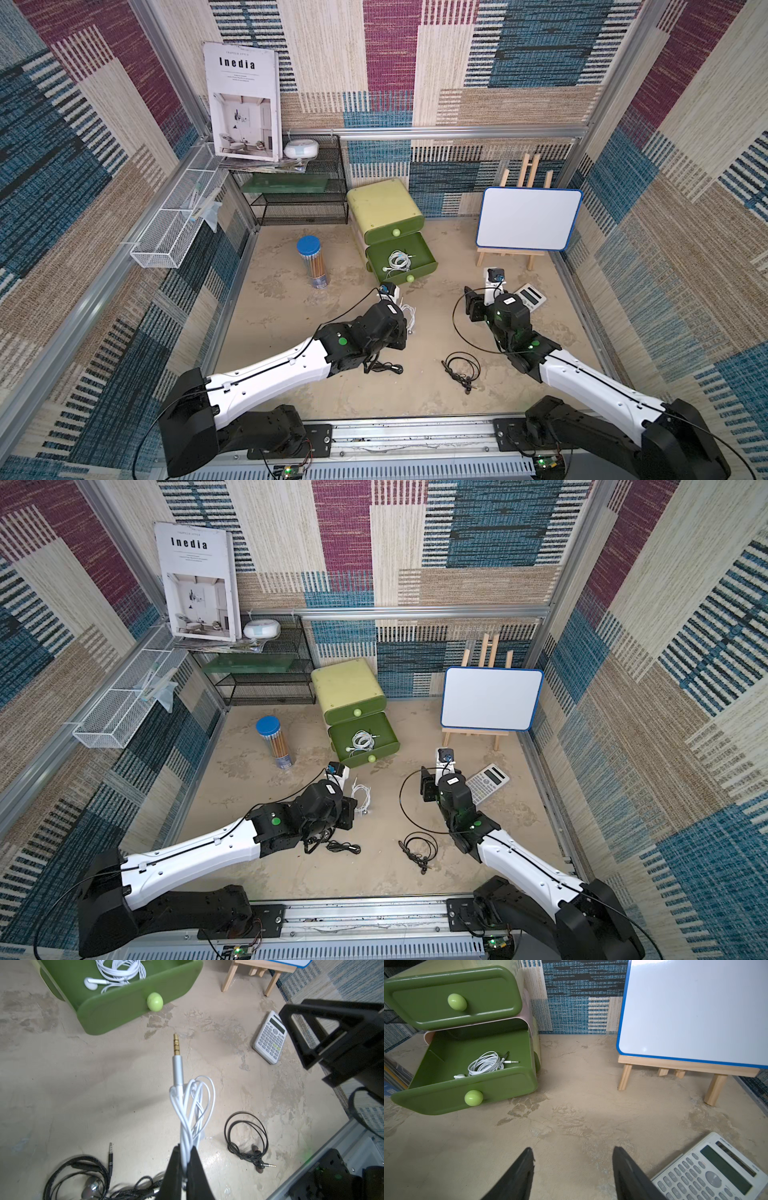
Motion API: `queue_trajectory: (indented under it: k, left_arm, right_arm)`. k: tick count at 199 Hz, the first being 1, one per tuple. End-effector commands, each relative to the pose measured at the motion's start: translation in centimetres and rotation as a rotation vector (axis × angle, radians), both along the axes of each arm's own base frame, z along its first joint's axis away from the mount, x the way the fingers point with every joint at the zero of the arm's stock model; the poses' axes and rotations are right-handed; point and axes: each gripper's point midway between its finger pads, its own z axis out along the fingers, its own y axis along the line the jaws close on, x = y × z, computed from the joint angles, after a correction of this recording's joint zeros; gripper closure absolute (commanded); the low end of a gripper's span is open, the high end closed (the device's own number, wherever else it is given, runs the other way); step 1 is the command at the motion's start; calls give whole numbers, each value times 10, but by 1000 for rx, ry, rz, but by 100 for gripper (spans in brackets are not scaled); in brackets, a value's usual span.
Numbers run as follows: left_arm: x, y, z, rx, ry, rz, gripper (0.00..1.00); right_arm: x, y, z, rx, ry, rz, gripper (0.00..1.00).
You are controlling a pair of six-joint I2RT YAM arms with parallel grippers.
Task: Place the wired earphones into the drawer by color
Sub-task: Place the wired earphones in the drawer.
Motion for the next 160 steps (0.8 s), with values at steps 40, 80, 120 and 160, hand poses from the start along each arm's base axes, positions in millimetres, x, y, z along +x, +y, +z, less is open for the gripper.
queue_trajectory:
  k: [40,80,120,160]
  left_arm:
    - [53,18,30,-21,-75,33,100]
    - [89,27,48,-54,-114,72,100]
    - [123,30,55,-75,-134,101,100]
    - [156,30,47,-125,-122,141,100]
  right_arm:
    - [0,-1,9,15,-35,-4,36]
    - [-1,-1,10,17,-40,-3,36]
    - [-1,-2,10,17,-42,-4,36]
    - [-1,-3,11,15,-46,-9,36]
